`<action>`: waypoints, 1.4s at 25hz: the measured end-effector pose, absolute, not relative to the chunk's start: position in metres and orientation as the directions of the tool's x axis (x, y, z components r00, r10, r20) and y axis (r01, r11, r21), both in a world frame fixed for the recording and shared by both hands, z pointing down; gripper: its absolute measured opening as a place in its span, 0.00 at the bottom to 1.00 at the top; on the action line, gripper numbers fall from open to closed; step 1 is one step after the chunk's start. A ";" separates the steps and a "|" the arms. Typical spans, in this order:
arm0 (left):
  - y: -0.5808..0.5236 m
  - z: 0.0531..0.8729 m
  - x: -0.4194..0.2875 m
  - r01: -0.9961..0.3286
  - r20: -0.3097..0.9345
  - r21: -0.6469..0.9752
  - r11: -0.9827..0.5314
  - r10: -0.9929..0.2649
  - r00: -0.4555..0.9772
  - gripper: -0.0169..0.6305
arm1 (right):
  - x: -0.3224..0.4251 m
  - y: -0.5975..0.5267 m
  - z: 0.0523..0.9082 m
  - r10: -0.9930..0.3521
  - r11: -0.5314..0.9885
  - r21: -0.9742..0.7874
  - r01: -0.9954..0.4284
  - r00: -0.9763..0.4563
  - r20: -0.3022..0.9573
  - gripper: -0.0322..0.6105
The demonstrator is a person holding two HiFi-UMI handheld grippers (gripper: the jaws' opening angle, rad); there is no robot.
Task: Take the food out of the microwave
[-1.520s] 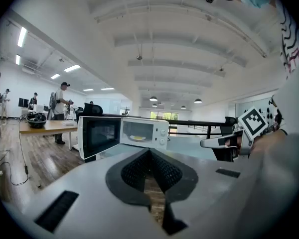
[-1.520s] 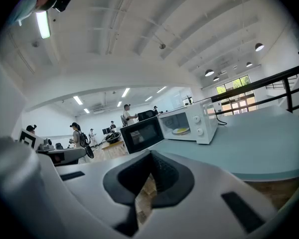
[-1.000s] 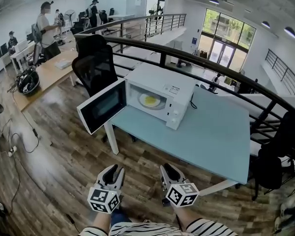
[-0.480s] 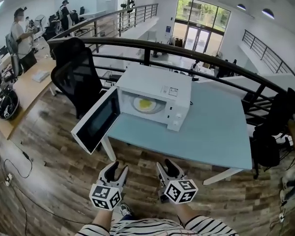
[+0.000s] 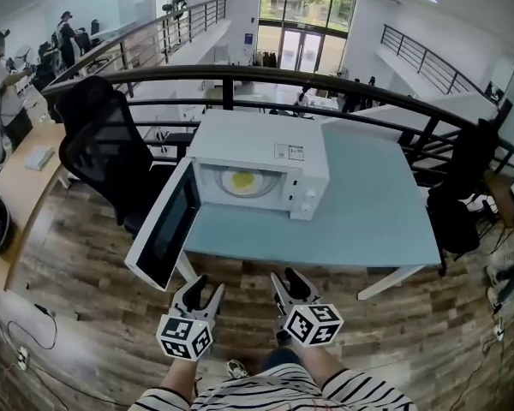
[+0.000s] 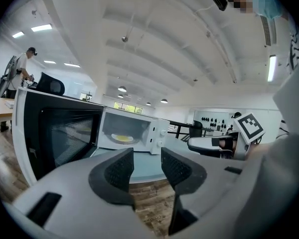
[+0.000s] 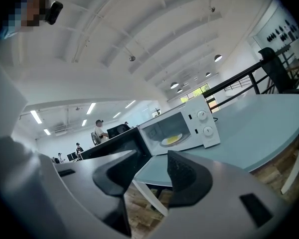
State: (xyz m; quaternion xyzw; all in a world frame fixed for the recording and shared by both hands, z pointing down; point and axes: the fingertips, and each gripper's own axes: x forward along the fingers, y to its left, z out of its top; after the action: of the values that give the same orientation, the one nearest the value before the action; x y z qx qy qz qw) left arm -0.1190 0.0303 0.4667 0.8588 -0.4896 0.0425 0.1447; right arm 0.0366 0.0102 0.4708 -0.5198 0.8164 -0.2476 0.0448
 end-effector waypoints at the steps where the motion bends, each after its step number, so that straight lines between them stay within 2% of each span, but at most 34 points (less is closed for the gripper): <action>1: 0.027 0.467 -0.121 -0.849 0.215 0.209 -0.486 -0.824 0.524 0.26 | 0.035 0.008 0.471 -0.875 0.329 -0.448 -0.831 -0.447 0.188 0.34; 14: -0.049 0.493 -0.135 -0.852 0.230 0.226 -0.472 -0.824 0.518 0.26 | 0.027 -0.065 0.495 -0.882 0.298 -0.434 -0.850 -0.419 0.216 0.34; 35: -0.192 0.549 -0.118 -0.847 0.287 0.318 -0.427 -0.808 0.515 0.26 | 0.033 -0.205 0.545 -0.867 0.262 -0.424 -0.867 -0.404 0.291 0.34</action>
State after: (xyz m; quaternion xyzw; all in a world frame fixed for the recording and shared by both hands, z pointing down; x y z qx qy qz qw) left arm -0.1182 -0.1920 0.5488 0.8434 -0.4903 0.0454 0.2149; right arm 0.0331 -0.2055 0.5449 -0.5457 0.7944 -0.2669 -0.0001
